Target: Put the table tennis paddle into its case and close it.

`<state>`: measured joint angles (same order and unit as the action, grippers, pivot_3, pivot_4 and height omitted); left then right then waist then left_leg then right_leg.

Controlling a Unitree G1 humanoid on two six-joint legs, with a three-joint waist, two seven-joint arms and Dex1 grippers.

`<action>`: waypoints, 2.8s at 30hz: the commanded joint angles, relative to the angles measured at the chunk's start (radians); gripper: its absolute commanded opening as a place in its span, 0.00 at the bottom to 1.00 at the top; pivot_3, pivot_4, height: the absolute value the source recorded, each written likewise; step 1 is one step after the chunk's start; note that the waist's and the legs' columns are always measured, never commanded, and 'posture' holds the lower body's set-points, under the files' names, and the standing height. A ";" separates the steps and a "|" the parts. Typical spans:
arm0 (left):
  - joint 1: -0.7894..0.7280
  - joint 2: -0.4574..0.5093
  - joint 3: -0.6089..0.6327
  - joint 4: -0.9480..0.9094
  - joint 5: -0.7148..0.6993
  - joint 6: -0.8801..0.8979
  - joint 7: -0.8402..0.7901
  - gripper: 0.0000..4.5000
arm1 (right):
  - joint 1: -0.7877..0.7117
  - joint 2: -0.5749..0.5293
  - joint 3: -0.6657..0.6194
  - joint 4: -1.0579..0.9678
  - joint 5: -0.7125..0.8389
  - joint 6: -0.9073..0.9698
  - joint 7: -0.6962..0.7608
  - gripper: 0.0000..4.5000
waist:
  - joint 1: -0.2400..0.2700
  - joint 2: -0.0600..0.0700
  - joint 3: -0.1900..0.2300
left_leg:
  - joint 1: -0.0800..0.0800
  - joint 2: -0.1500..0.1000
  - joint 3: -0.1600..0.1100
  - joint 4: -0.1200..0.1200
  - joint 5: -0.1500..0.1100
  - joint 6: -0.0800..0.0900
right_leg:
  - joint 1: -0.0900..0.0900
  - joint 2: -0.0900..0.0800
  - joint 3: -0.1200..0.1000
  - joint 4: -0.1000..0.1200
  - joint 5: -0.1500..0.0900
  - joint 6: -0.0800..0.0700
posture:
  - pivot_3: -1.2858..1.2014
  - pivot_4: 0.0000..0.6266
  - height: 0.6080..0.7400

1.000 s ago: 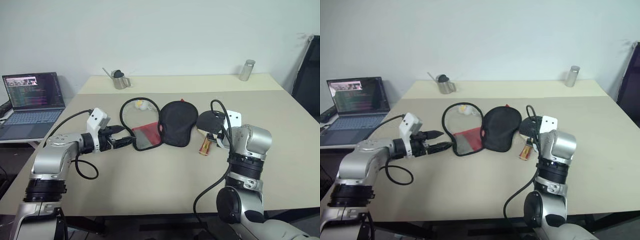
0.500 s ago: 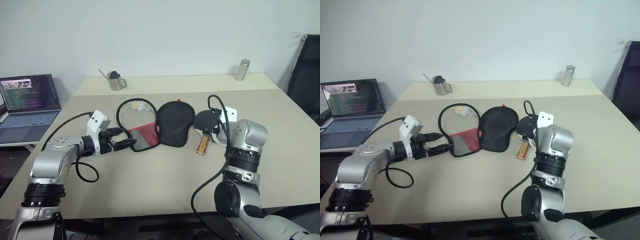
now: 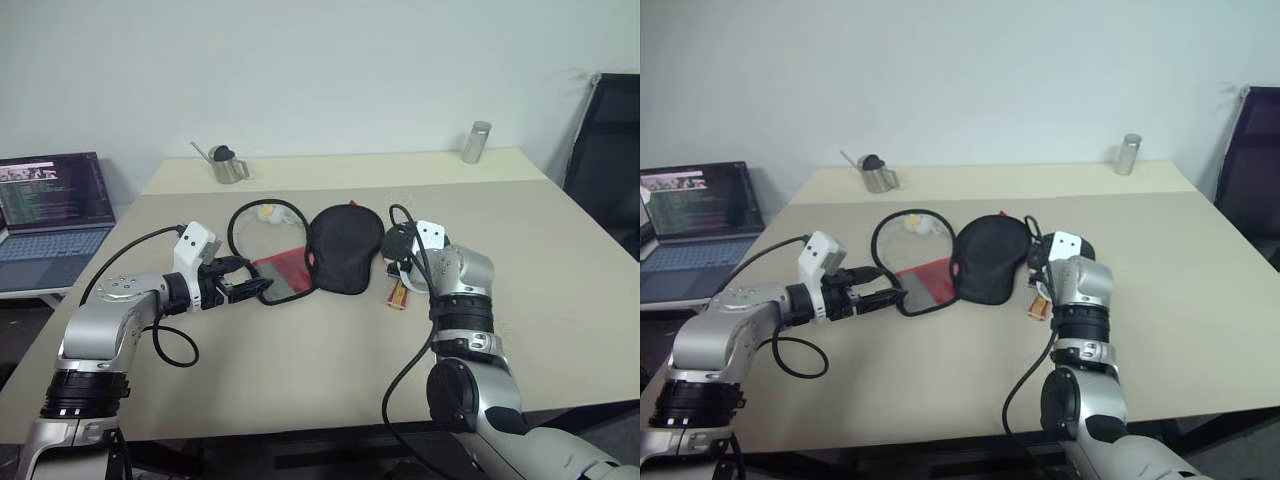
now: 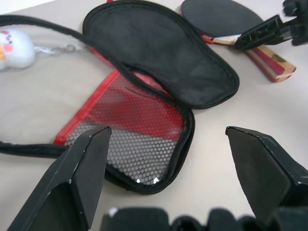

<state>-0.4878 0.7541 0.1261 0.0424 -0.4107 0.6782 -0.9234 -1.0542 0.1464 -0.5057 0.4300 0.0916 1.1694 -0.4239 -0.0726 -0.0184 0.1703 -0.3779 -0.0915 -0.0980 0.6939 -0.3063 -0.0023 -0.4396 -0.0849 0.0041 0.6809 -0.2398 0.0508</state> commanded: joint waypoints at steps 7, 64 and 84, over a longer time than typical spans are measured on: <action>-0.008 0.028 0.036 -0.043 -0.019 -0.004 0.013 0.93 | -0.010 0.043 0.010 0.101 0.056 -0.093 -0.059 0.24 | -0.015 -0.003 -0.002 | 0.009 0.002 0.003 -0.004 -0.001 0.002 | 0.006 0.002 0.004 0.000 0.001 -0.001 | 0.52 0.24 1.00; 0.113 0.061 0.115 -0.225 -0.082 0.097 0.109 0.93 | -0.479 0.166 0.041 0.807 0.370 -0.700 0.151 0.24 | -0.018 -0.002 -0.002 | -0.005 0.015 0.018 -0.017 0.003 -0.004 | -0.016 0.012 0.013 -0.006 0.002 -0.003 | 0.52 0.24 1.00; 0.130 0.073 0.116 -0.236 -0.094 0.099 0.121 0.93 | -0.376 0.152 0.130 0.857 0.297 -0.750 0.173 0.24 | -0.018 -0.002 -0.002 | -0.005 0.015 0.018 -0.017 0.003 -0.005 | -0.016 0.012 0.013 -0.006 0.002 -0.003 | 0.52 0.24 1.00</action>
<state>-0.3552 0.8067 0.2064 -0.1597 -0.4899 0.7830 -0.7996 -1.4531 0.1752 -0.3798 1.3104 0.3945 0.4554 -0.2624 -0.0904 -0.0208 0.1688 -0.3832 -0.0769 -0.0805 0.6771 -0.3036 -0.0069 -0.4553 -0.0730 0.0168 0.6752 -0.2382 0.0473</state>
